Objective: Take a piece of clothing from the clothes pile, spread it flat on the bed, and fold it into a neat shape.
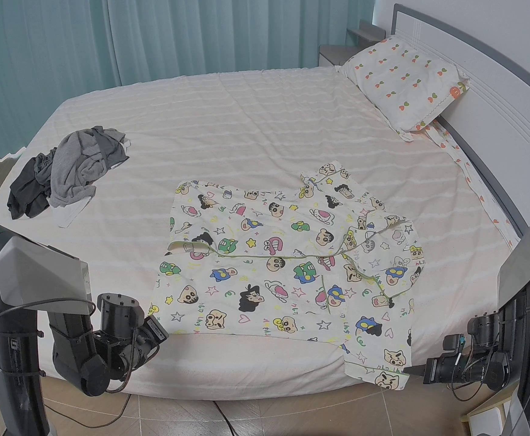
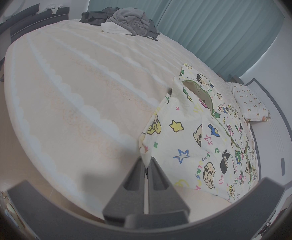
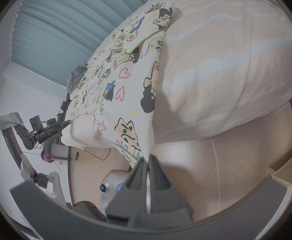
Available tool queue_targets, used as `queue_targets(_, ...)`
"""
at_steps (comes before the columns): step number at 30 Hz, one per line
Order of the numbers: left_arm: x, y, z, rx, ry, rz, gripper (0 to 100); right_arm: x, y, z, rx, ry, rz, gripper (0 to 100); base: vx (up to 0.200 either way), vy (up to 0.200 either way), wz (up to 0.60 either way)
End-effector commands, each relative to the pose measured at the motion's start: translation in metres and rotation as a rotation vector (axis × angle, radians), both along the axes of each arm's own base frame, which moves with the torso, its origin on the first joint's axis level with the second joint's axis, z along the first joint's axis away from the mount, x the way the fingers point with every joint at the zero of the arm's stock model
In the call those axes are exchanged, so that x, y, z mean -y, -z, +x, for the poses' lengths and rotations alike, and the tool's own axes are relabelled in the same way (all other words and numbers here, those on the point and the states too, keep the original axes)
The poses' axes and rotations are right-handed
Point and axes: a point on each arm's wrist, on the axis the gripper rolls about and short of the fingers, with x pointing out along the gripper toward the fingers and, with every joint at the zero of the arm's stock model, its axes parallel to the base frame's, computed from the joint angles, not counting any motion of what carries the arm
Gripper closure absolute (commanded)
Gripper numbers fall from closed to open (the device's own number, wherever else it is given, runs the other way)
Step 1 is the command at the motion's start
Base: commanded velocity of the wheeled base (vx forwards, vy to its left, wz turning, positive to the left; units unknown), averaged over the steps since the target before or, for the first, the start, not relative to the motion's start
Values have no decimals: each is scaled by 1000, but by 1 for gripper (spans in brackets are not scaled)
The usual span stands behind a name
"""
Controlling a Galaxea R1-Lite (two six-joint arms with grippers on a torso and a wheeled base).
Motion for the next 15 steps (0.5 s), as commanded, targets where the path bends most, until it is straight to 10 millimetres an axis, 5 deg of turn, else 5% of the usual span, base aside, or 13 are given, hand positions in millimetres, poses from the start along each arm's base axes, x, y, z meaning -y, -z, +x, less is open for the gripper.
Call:
queue_targets(1,-3,-3,-6,-7,-3,3,100,1,-2,-4,-11,3,0,100,0,0,0)
queue_targets(15,-6,1,-13,-45,3,22,100,5,-4,-9,-26,-27,-36,100,0,0,0)
